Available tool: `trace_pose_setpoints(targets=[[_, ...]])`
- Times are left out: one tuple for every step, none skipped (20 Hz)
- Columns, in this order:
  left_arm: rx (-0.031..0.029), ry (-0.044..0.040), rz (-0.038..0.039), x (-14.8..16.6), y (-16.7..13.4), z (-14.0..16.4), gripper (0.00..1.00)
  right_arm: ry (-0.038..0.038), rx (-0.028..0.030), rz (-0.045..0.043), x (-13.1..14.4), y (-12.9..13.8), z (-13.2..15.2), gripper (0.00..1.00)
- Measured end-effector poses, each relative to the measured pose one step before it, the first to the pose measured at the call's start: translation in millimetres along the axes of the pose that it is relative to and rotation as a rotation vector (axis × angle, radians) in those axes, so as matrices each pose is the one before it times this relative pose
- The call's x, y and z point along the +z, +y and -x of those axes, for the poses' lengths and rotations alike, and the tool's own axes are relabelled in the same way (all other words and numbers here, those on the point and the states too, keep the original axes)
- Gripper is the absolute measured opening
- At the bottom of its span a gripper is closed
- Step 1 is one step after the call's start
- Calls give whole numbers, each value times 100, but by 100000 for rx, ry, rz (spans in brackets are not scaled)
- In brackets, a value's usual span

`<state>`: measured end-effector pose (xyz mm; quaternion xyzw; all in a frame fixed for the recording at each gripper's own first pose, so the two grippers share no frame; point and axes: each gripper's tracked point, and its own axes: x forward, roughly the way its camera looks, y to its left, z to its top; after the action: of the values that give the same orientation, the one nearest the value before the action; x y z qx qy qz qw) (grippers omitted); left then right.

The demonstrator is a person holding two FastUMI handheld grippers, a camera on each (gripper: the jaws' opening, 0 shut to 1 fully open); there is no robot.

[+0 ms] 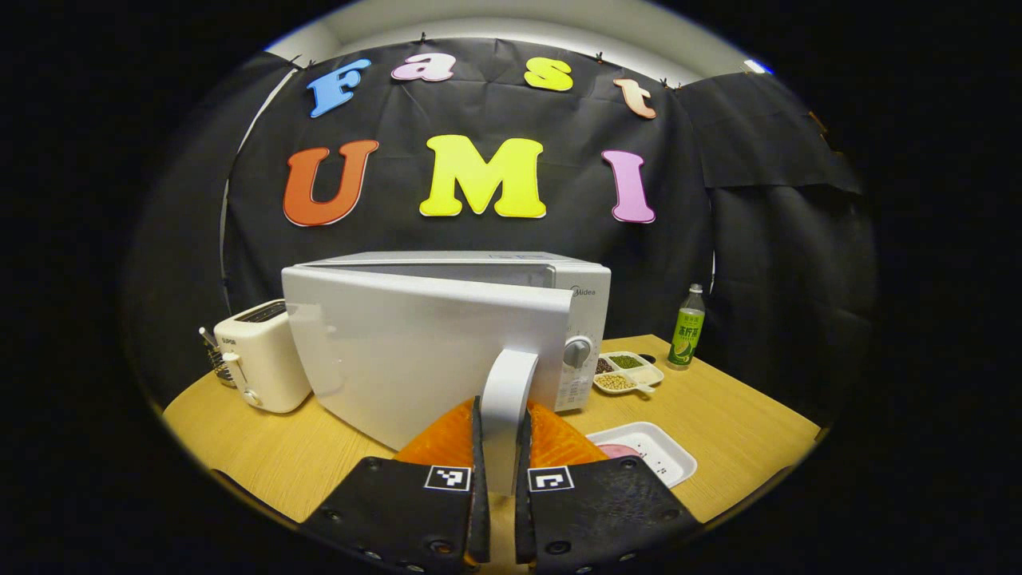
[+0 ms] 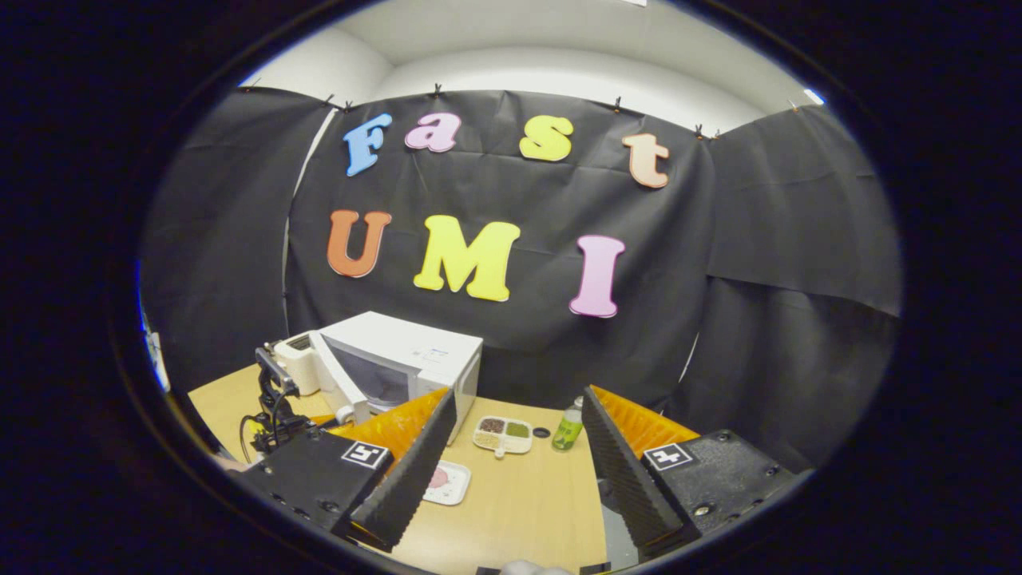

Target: Open the microwave oven with the left hand, put the food in, and close the microwave oven.

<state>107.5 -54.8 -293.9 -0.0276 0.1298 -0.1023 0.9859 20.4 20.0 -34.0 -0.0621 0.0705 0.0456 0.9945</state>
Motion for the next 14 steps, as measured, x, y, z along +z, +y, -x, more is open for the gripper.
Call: trace_pose_setpoints(targets=[[1016, 1106, -409, -272, 780, 1045, 13, 57, 1331, 77, -85, 834, 248, 97], [2271, 808, -1240, -191, 958, 1140, 14, 24, 1448, 266, -87, 773, 274, 97], [1584, 361, -1394, -100, 1094, 874, 20, 180, 1384, 178, -114, 901, 257, 97], [2004, -466, -577, 87, 1096, 875, 24, 24, 1401, -160, -31, 792, 308, 97], [1592, -294, -595, 136, 985, 827, 41, -40, 1410, -446, -111, 812, 281, 97], [2156, -678, -918, 222, 1181, 876, 40, -70, 1100, -542, -25, 657, 273, 97], [1887, -756, -808, 178, 1257, 747, 62, -282, 945, -694, 8, 618, 216, 97], [-196, 887, -277, -96, 361, 521, 80, -70, 636, -775, -41, 483, 278, 97], [807, 2021, -768, -466, 843, 840, 98, -223, 734, -867, -42, 555, 262, 97], [1349, -443, -1375, 90, 819, 569, 98, -262, 535, -846, 18, 452, 231, 97], [1802, 718, -1235, -277, 821, 508, 98, -480, 593, -912, -70, 380, 325, 97], [1586, 287, 126, -180, 834, 581, 97, 84, 533, -679, -109, 420, 181, 96], [1394, 610, 1239, -253, 905, 576, 97, 302, 627, -548, -304, 340, 202, 100], [1398, 983, 1724, -286, 1066, 467, 97, 557, 485, -358, -250, 348, 157, 100]])
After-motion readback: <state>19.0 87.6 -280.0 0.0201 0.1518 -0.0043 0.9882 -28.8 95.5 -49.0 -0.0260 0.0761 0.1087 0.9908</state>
